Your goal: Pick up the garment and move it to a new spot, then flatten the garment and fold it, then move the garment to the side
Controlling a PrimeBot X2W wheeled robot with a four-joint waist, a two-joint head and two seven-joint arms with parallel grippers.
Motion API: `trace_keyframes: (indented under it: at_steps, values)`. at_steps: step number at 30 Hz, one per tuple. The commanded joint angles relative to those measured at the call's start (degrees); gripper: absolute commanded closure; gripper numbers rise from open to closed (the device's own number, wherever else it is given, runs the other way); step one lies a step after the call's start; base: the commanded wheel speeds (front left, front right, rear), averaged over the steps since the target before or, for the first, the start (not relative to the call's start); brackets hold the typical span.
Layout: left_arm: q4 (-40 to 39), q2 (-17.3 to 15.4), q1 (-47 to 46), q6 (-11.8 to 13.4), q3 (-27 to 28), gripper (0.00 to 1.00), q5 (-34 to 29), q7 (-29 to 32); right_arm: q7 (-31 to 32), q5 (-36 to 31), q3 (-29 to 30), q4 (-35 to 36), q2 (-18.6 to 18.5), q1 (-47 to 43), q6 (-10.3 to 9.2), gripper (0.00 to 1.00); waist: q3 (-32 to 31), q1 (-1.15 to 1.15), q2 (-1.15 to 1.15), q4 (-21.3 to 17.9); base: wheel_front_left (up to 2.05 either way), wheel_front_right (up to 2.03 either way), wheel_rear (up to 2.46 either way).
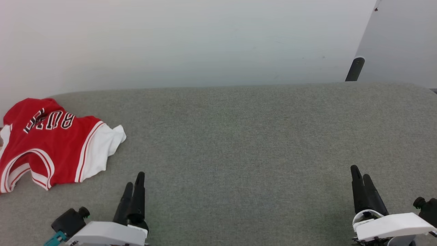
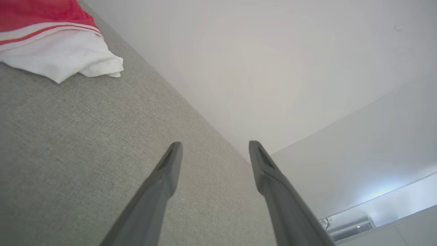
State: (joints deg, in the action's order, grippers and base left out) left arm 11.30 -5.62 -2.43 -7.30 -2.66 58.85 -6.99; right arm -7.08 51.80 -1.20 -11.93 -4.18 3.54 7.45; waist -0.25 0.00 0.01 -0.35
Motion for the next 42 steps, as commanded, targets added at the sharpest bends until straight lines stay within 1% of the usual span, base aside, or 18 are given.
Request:
trace_keyframes:
  at_steps: [1, 8, 12, 22, 42]
  values:
    - [-0.66, -0.09, -0.83, -0.17, 0.38, 0.00, -2.30, -0.44, -0.36, -2.19, 0.19, 0.49, 0.10, 0.92, 0.04, 0.00, 0.00, 0.00, -0.01, 0.01, 0.00, 0.00, 0.00]
    - [-1.33, 0.69, -0.54, -0.10, 1.61, 0.00, -13.37, -1.54, -1.46, -12.21, 0.55, 0.66, 0.56, 0.85, 0.03, 0.00, 0.01, 0.00, -0.01, 0.07, 0.00, 0.00, 0.00]
    - [-2.01, 1.09, -0.16, -0.03, 2.03, 0.00, -19.33, -2.16, -2.07, -16.80, 0.84, 0.89, 0.88, 0.80, 0.04, 0.00, 0.05, 0.00, -0.01, 0.12, 0.00, 0.00, 0.00]
    - [-3.86, 1.86, -0.11, -0.12, 2.93, 0.00, -30.24, -3.54, -3.48, -23.85, 0.82, 1.24, 1.27, 0.77, 0.04, 0.00, 0.20, 0.00, -0.01, 0.18, 0.00, 0.00, 0.00]
    - [-6.01, 2.33, 0.49, -0.25, 2.40, 0.00, -40.64, -5.98, -5.95, -33.98, 0.07, 1.85, 1.35, 0.66, 0.05, 0.00, 0.06, 0.00, -0.01, 0.14, 0.00, 0.00, 0.00]
